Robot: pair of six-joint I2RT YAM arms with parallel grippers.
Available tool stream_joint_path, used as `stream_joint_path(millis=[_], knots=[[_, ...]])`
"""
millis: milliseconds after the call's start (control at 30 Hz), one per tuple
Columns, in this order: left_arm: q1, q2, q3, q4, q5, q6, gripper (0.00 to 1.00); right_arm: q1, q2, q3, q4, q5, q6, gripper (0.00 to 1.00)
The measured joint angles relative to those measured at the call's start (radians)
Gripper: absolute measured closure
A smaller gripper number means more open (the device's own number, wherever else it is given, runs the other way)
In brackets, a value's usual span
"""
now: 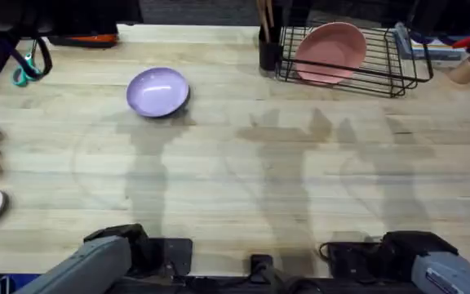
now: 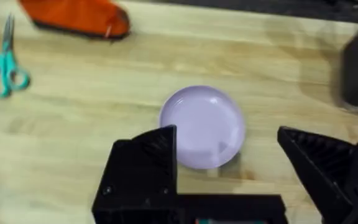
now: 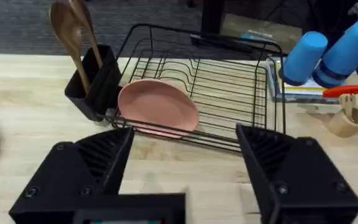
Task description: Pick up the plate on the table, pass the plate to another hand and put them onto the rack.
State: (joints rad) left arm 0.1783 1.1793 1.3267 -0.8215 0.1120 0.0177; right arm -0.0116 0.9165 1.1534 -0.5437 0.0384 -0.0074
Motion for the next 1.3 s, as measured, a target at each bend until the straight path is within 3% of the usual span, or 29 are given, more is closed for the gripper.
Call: stream_joint_path(millis=[167, 367, 833, 1300], knots=[[0.080, 0.069, 0.001, 0.001, -0.001, -0.037, 0.001, 0.000, 0.000, 0.000, 0.009, 0.000, 0.000, 0.003], [0.135, 0.149, 0.001, 0.021, -0.003, -0.054, 0.003, 0.000, 0.000, 0.000, 0.009, 0.000, 0.000, 0.003], [0.139, 0.279, 0.001, 0.048, -0.008, -0.056, 0.001, 0.000, 0.000, 0.000, 0.009, 0.000, 0.000, 0.003], [0.139, 0.289, 0.001, 0.070, -0.050, -0.056, 0.001, 0.000, 0.000, 0.000, 0.010, 0.003, 0.000, 0.003]])
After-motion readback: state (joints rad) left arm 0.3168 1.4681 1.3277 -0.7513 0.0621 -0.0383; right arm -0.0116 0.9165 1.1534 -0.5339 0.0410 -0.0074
